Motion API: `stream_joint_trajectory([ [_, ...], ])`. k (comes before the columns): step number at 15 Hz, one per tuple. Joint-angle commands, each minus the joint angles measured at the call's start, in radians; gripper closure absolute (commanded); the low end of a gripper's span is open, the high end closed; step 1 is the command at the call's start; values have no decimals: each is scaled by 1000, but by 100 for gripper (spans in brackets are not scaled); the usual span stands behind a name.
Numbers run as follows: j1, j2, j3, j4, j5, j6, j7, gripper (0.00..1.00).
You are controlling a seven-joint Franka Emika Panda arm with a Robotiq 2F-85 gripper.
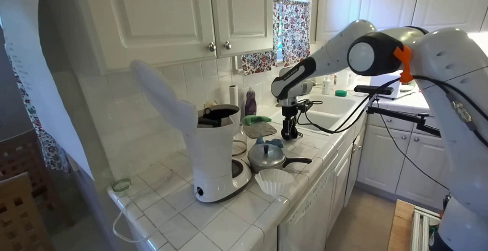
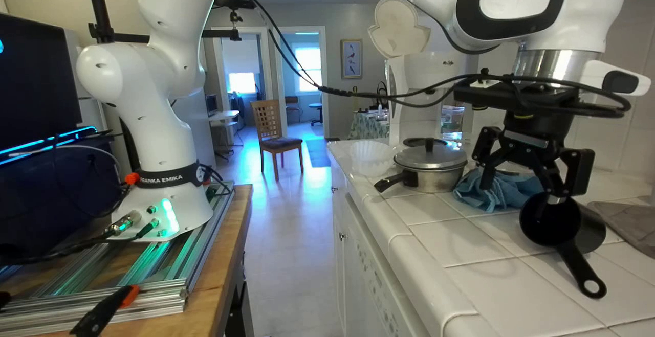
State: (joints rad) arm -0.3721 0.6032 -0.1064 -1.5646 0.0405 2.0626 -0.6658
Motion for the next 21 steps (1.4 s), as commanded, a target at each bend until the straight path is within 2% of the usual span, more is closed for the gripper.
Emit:
stream_joint_trajectory([
  [1, 31, -37, -19, -16, -65, -54, 57, 0],
  [10, 55, -49, -24, -5, -138, -142, 140, 0],
  [17, 57, -93, -6, -2, -84, -143, 235, 0],
  [21, 61, -122, 8, -6, -65, -128, 245, 0],
])
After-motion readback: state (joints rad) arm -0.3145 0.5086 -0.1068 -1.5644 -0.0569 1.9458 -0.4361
